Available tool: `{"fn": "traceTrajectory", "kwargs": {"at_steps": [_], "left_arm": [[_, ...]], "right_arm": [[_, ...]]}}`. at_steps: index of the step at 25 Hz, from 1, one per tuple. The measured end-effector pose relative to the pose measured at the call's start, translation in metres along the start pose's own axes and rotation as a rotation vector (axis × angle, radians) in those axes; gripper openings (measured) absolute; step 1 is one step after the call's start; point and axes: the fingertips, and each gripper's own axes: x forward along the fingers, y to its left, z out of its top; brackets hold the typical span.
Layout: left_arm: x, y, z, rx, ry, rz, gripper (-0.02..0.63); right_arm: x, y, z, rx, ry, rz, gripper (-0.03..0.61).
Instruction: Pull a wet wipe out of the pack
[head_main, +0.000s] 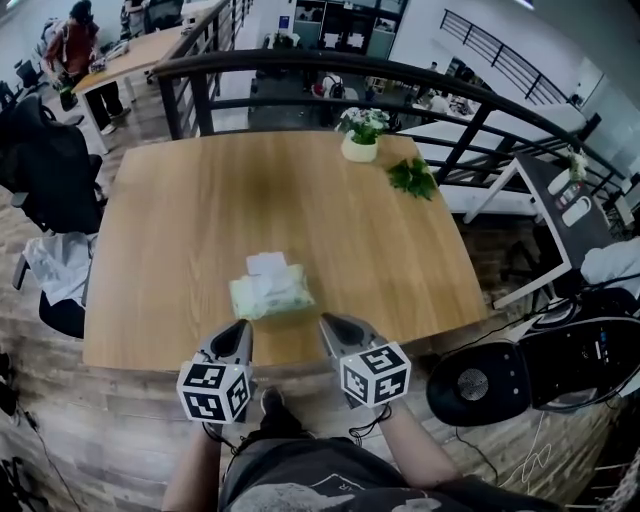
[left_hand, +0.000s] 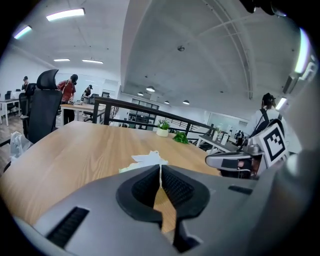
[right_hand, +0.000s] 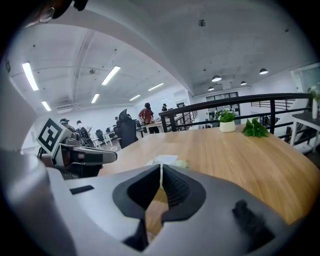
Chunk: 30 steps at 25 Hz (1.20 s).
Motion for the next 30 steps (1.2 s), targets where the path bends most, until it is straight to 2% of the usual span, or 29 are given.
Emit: {"fn": "traceTrajectory", "kwargs": {"at_steps": [7,10,11,13,16,20,24,30], "left_arm": [[0.034,0.018,0.009,-0.003,0.025,-0.063,0.017],[0.048,0.017,0.006,0.037,0.055,-0.108,0.021],[0.052,0.016,0.005,0.055,0.067,-0.128,0.037],[0.060,0.012,0.004,0.082,0.084,-0.165,0.110],[0.072,0.009,0.006,0.102,0.091,-0.188,0.133],[0.084,0.011,0.008,0.118,0.085,-0.174,0.160],[0.089,0.015,0.011,0.134,0.060,-0.115,0.167],[0.101,0.012,0.007,0.139,0.082,-0.020,0.172]], "right_arm": [[0.037,-0.014,0.016,-0.006,0.023,-0.034,0.026],[0.048,-0.021,0.024,-0.005,0.021,-0.058,0.026],[0.051,-0.023,0.026,-0.003,0.020,-0.066,0.026],[0.058,-0.026,0.029,0.003,0.021,-0.083,0.026],[0.064,-0.031,0.034,0.011,0.016,-0.104,0.027],[0.066,-0.034,0.034,0.006,0.024,-0.115,0.026],[0.066,-0.041,0.032,0.010,0.033,-0.112,0.026],[0.074,-0.051,0.031,-0.004,0.055,-0.043,0.026]]}}
